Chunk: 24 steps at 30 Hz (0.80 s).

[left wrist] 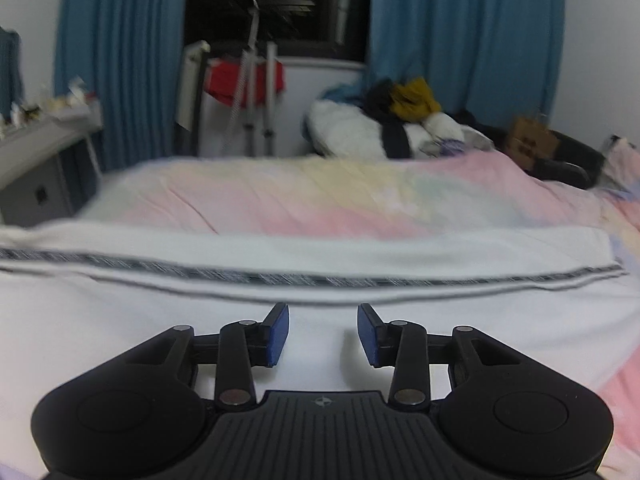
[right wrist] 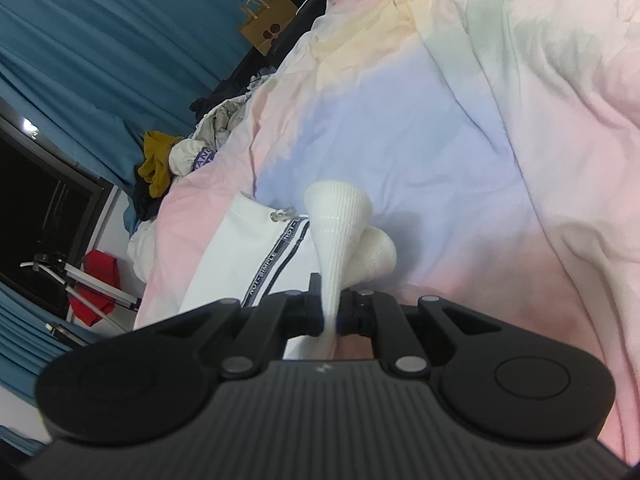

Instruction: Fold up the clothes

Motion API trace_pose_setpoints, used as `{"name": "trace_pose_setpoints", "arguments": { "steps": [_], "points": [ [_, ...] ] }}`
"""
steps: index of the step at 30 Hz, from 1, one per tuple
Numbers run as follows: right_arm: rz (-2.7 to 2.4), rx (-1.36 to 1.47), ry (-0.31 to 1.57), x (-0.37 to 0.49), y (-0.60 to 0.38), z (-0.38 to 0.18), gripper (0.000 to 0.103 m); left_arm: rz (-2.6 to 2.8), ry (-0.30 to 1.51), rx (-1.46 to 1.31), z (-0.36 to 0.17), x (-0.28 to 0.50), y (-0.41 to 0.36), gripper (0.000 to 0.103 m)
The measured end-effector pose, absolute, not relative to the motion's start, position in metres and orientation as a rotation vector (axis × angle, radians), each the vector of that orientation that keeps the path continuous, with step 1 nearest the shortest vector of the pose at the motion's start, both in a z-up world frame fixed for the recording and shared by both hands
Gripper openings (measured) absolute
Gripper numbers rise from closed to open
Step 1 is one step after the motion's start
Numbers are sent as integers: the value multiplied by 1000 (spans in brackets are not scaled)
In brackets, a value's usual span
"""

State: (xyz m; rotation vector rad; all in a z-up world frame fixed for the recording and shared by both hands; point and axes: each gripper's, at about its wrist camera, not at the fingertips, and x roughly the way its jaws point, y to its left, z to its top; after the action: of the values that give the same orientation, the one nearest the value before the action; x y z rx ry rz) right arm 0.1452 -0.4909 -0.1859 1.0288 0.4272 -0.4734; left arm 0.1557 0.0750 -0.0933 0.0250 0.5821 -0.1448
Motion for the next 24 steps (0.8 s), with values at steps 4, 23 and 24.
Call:
{"name": "trace_pose_setpoints", "arguments": {
  "steps": [4,23,24],
  "points": [
    [-477,1020,430,144,-489,-185,8,-121,626,88,-97,165,84,42],
    [-517,961,444,144,-480,-182,8,-138,653,143,-88,150,92,46],
    [-521,949,444,145,-479,-181,8,-146,658,150,-89,151,90,46]
  ]
}}
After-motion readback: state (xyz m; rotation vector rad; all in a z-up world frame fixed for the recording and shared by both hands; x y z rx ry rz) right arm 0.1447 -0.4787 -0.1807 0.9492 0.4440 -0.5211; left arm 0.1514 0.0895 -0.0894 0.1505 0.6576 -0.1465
